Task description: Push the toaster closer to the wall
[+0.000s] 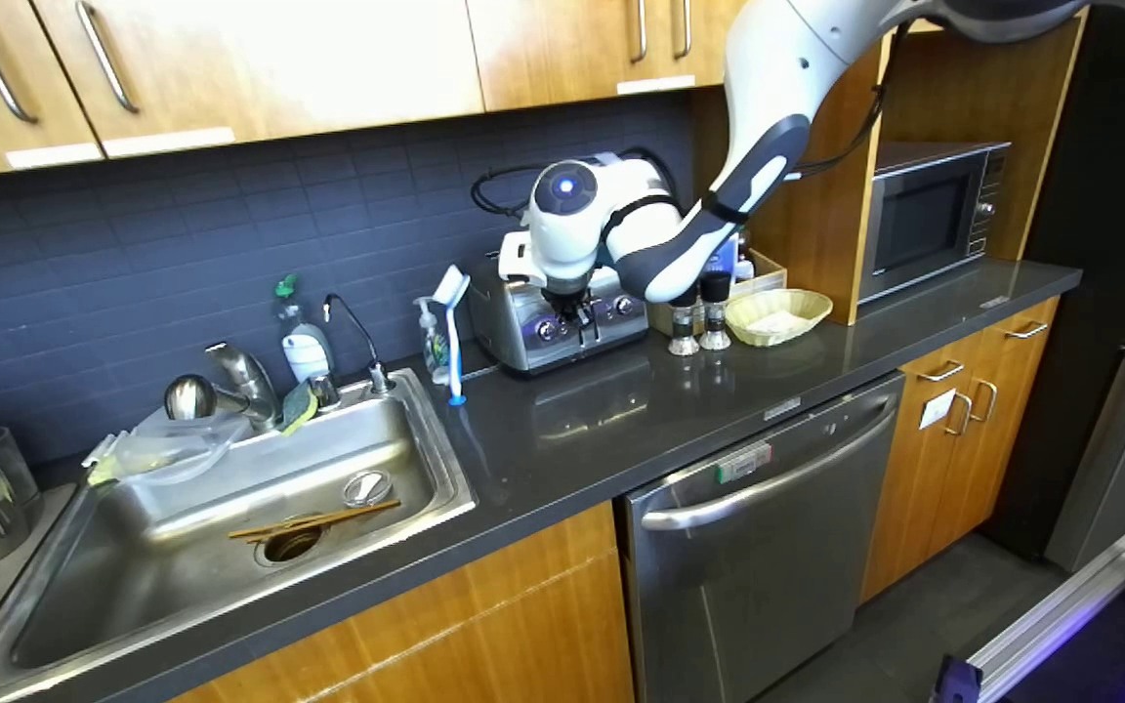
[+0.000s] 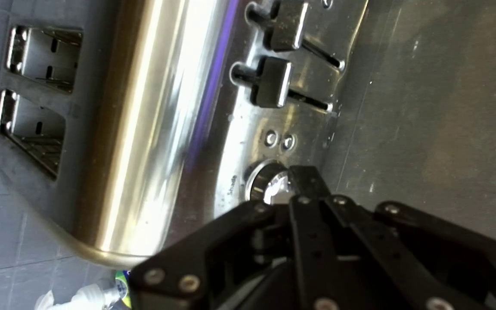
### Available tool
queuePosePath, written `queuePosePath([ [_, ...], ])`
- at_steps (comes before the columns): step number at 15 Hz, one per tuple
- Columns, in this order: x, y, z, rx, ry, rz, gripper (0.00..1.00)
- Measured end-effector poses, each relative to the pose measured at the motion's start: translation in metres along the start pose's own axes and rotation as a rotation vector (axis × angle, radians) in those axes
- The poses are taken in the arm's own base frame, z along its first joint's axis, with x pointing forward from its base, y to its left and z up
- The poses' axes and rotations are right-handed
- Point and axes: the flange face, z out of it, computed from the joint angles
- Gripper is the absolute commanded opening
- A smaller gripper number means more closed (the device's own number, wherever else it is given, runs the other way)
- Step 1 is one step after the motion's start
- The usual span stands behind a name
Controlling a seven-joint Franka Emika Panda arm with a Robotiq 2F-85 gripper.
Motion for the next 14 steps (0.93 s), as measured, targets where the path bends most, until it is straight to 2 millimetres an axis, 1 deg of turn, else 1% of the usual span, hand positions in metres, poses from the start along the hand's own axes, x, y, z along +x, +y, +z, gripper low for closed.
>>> queuePosePath([
  [5,-0.001,0.001,0.0,-0.002,-0.002,0.001,0.0],
  [11,-0.017,0.008,0.008,-0.007,-0.034,0.016,0.0],
  [14,-0.021,0.008,0.011,-0.005,-0.042,0.019,0.0],
])
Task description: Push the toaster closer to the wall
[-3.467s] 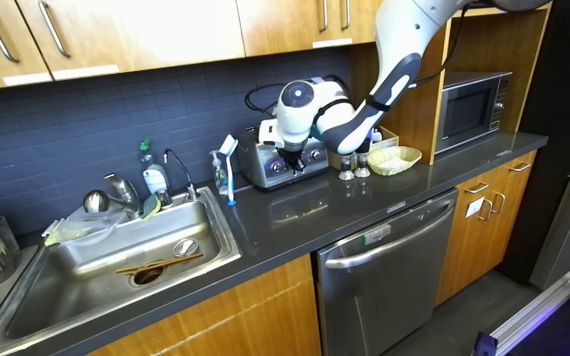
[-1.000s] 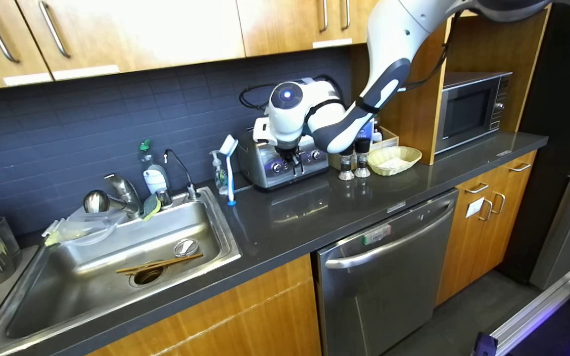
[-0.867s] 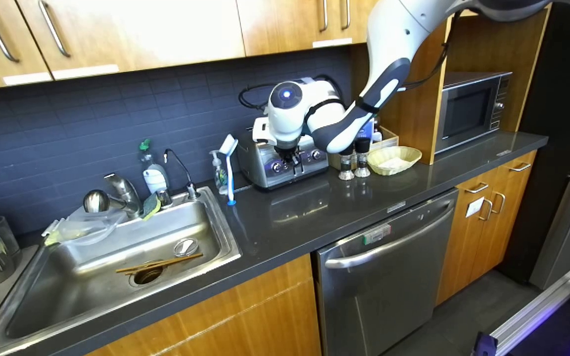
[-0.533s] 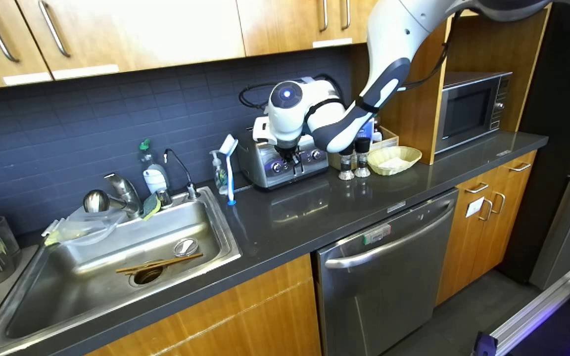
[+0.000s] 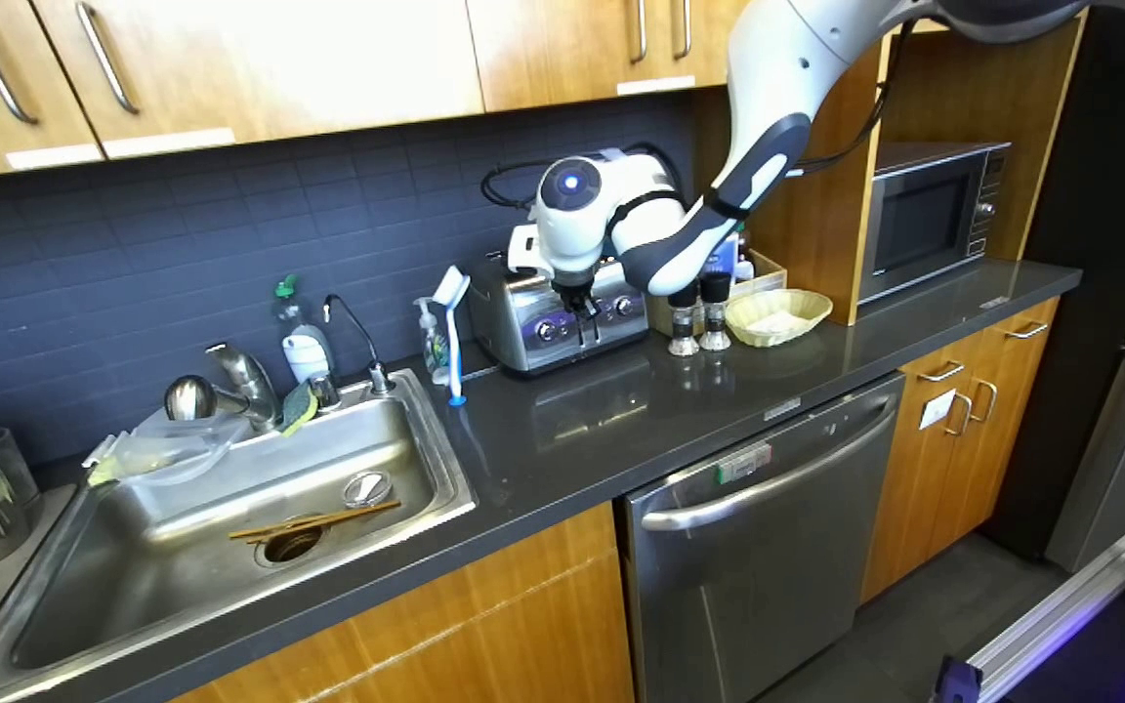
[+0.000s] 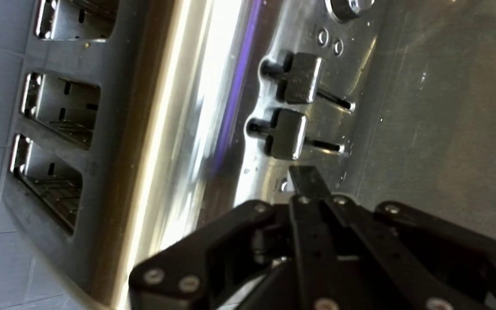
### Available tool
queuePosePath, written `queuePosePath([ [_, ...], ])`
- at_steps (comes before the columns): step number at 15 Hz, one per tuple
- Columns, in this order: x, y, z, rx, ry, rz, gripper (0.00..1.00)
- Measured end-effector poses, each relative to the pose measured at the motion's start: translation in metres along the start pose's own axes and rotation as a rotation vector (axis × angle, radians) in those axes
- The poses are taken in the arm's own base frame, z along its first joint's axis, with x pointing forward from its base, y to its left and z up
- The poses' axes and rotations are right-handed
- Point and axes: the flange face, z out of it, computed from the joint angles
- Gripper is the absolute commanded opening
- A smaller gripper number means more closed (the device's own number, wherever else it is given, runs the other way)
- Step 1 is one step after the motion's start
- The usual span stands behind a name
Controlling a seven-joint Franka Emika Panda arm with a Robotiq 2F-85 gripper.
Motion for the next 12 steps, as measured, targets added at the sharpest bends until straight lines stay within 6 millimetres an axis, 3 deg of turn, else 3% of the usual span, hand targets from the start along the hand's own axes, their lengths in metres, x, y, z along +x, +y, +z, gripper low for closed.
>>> queuePosePath([
  [12,0.007,-0.017,0.015,0.031,-0.008,-0.016,0.0],
])
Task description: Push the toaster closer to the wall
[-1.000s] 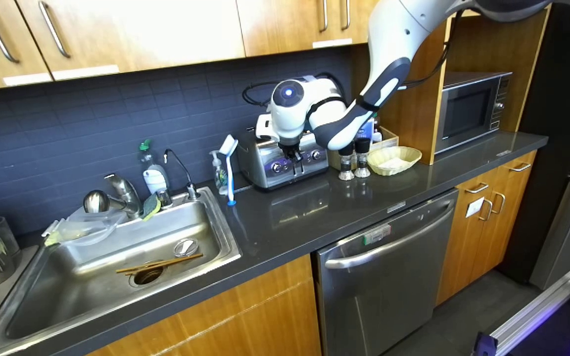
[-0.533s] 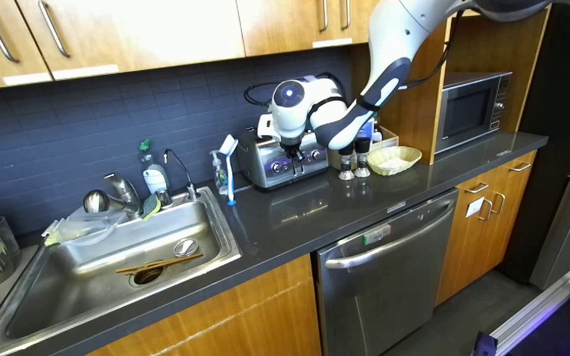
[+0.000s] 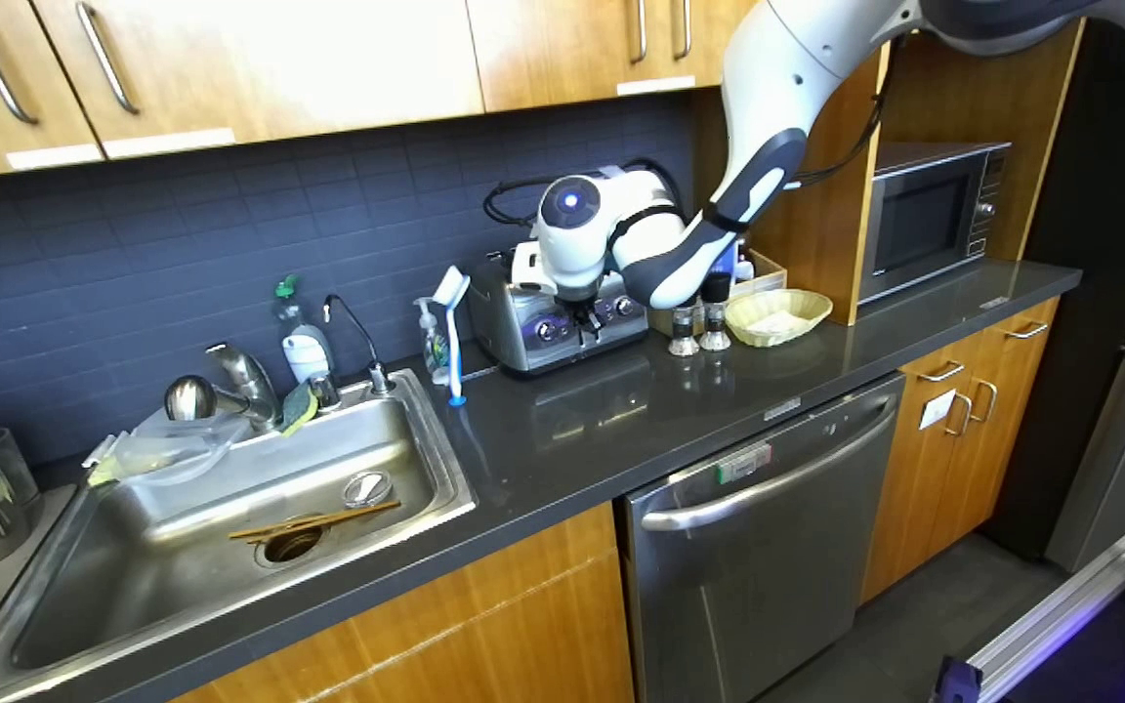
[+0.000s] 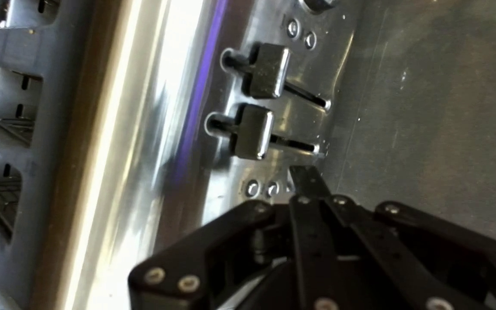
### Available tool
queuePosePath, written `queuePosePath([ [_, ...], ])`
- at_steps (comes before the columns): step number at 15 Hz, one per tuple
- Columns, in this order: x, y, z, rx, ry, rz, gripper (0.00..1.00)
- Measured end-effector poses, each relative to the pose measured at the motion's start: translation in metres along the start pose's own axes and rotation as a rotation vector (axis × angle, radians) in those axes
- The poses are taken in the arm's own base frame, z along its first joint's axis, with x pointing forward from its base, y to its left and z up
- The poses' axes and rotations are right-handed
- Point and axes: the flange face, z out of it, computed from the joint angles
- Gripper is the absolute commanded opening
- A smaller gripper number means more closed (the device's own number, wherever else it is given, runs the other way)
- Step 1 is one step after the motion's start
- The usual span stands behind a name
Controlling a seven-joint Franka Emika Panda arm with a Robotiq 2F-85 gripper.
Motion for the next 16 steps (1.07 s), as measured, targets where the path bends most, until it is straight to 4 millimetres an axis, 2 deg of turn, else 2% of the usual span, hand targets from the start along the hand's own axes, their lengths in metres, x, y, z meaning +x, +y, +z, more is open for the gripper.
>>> queuePosePath([
  [4,0.005,-0.002,0.001,0.0,0.004,-0.007,0.0],
  [10,0.014,0.006,-0.001,-0.028,0.012,-0.018,0.0],
  [16,0.016,0.012,0.005,-0.043,0.01,-0.015,0.0],
])
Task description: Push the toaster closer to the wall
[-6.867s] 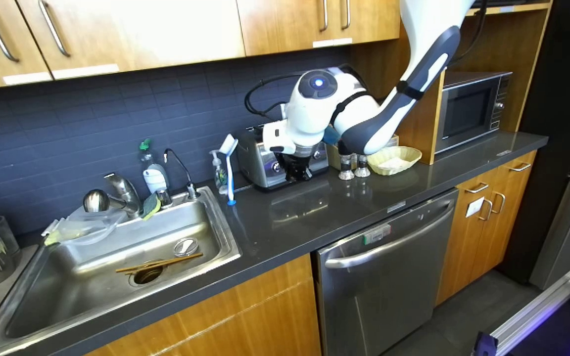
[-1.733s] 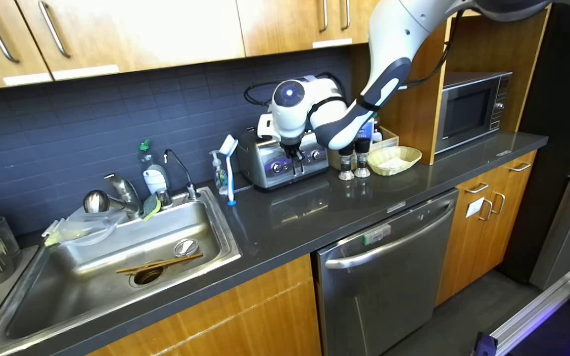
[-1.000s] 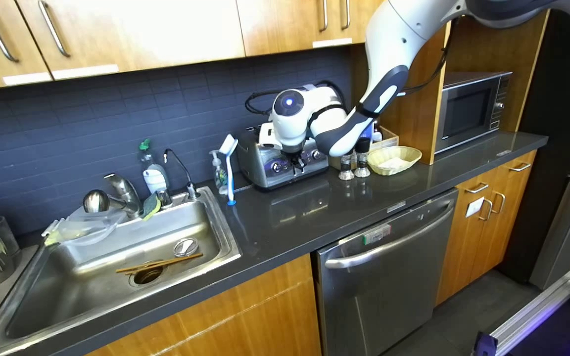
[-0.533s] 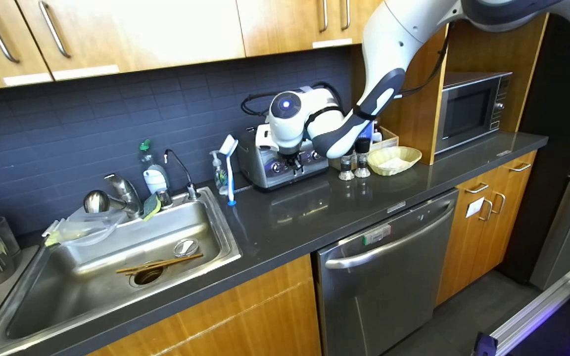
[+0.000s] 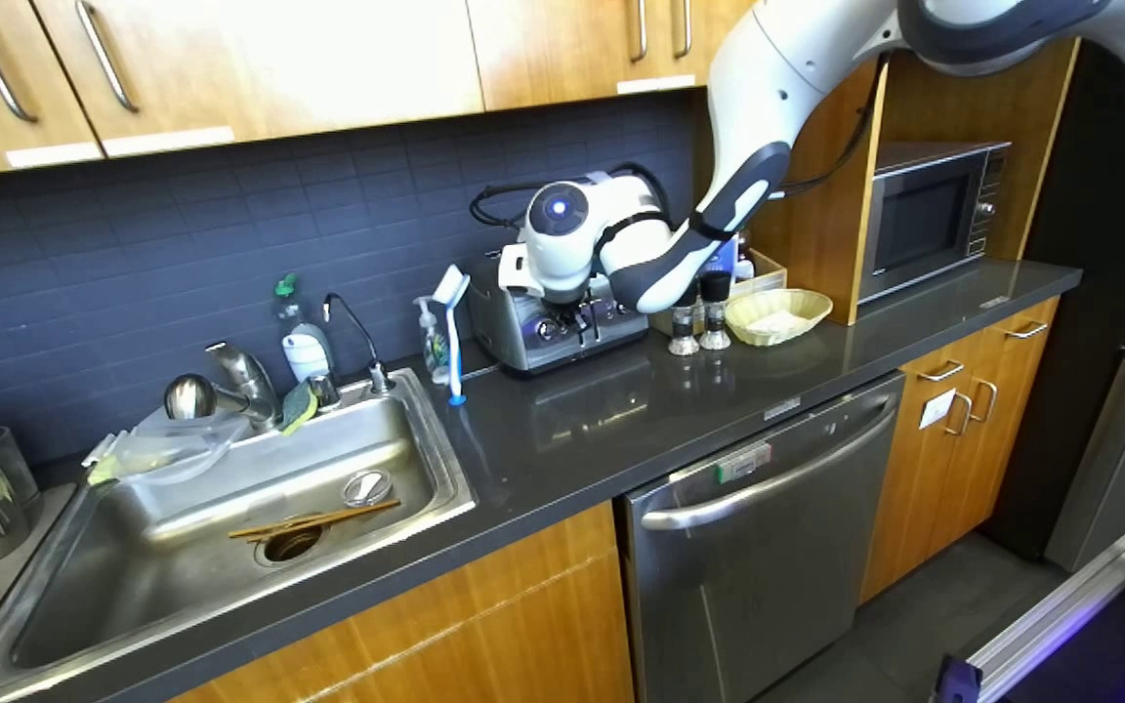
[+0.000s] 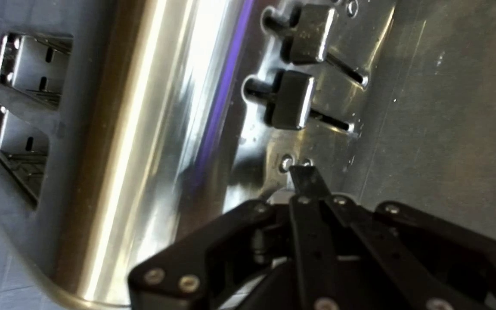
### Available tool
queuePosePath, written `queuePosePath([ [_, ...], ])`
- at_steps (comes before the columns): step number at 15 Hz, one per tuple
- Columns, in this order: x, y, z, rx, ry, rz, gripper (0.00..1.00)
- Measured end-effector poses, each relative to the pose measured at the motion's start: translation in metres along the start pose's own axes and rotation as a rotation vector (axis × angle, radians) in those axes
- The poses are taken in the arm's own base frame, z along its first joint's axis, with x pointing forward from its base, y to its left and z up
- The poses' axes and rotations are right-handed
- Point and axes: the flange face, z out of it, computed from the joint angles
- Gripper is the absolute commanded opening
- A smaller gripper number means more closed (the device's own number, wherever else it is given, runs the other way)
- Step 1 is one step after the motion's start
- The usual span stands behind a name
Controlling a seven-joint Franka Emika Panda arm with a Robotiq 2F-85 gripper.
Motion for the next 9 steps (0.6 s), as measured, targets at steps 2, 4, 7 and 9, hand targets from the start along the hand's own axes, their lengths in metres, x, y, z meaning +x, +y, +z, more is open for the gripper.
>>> queuePosePath([
  [2,0.0004,0.0024,0.0015,-0.004,0.0,0.004,0.0],
  [4,0.0004,0.0048,0.0023,-0.008,0.0,0.007,0.0],
  [7,-0.0008,0.0082,0.0029,-0.013,-0.002,0.012,0.0],
  [9,-0.0027,0.0099,0.0035,-0.015,-0.005,0.014,0.0],
])
